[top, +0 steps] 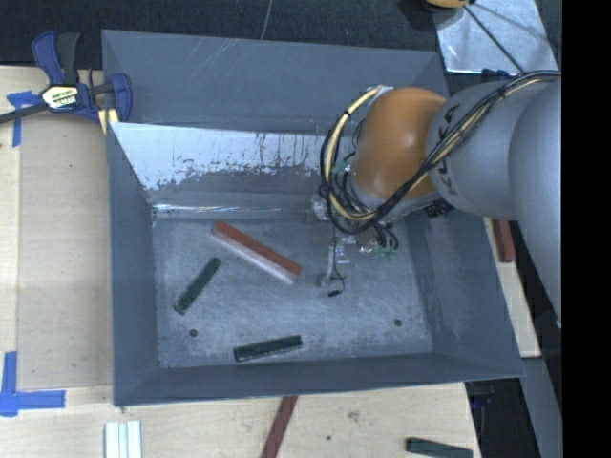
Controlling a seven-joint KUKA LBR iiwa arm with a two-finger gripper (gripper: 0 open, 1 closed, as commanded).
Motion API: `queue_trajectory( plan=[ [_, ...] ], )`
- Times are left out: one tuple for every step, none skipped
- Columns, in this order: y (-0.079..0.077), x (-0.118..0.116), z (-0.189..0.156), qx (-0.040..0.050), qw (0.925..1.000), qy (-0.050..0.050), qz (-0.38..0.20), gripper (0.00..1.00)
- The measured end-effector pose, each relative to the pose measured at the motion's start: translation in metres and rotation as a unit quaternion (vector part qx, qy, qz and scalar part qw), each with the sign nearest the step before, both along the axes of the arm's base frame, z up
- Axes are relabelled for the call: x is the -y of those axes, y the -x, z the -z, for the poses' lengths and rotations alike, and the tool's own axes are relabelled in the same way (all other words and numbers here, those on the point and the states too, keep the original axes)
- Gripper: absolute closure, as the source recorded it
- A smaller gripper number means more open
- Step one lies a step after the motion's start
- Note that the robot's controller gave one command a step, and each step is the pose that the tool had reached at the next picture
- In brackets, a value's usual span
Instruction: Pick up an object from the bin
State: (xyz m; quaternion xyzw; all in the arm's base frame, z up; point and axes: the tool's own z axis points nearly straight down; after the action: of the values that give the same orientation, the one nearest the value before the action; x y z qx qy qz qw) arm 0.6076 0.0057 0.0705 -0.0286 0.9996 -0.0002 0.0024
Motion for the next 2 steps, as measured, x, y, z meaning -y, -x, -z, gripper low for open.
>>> queue_trajectory(
  plan=[
    [0.009,-0.056,-0.003,-0.0015,1.0000,0.000,0.006,0.00],
    [0.013,-0.076,-0.006,-0.0016,1.0000,0.000,-0.008,1.00]
  ],
)
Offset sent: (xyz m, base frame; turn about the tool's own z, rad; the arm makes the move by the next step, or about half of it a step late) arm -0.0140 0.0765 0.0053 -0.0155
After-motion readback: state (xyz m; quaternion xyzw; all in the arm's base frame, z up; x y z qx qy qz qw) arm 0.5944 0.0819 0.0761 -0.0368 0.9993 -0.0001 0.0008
